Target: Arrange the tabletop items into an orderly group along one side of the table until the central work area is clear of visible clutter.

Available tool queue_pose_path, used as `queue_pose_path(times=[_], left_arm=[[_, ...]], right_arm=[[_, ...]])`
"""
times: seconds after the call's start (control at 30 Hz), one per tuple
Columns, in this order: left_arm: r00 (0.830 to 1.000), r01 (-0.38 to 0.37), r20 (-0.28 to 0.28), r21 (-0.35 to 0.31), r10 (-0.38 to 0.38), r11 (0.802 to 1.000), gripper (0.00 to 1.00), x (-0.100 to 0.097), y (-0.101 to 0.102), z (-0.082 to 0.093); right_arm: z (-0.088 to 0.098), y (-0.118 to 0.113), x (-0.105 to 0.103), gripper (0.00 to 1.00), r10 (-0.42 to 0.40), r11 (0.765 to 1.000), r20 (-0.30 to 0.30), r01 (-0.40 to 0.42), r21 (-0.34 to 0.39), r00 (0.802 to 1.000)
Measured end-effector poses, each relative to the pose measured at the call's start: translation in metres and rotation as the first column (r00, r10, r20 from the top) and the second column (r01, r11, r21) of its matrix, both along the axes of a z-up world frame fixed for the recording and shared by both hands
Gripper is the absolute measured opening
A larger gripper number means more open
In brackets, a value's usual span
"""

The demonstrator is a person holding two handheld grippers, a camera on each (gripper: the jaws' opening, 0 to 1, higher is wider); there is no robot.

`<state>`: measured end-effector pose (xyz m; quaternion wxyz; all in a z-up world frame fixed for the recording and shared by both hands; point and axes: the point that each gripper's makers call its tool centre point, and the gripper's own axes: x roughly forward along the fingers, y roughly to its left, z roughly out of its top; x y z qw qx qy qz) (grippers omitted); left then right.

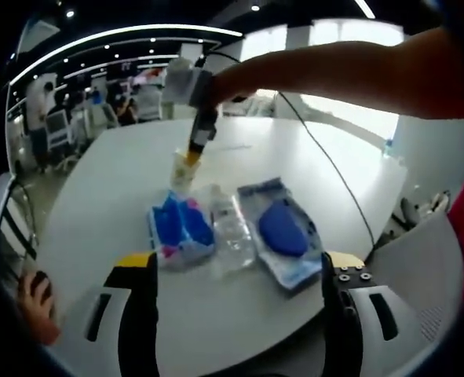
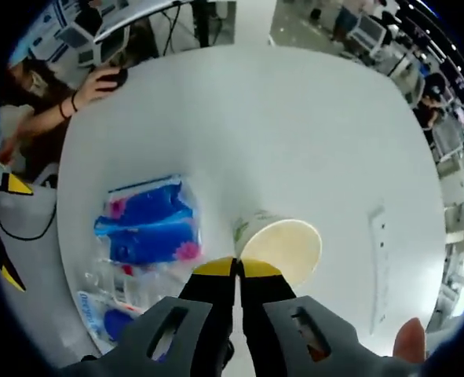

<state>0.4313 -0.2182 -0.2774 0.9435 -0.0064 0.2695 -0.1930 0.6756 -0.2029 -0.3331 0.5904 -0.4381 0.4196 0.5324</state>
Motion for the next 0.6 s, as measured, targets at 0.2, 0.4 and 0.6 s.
queue_pose_path(times=[0.2,0.4,0.6], left_arm=[[1.0,0.0,0.002,-0.003,0.0,1.0,0.83,0.0,0.0,0.001],[1.0,0.002,0.001,-0.006,-0.002,1.0,0.83,0.001,-0.001,0.001],[1.0,0.004,-0.001,-0.008,-0.004,1.0,0.82,0.001,-0.001,0.002]], right_arm=[[-0.002,0.006,-0.002,0.03,0.026,0.999,-0.008,-0.026,-0.036,1.0],[-0.002,0.011,-0.003,0.03,0.045,0.998,-0.016,-0.046,-0.054,0.999],[-0.002,0.013,-0.004,0.03,0.049,0.997,-0.017,-0.05,-0.058,0.999]])
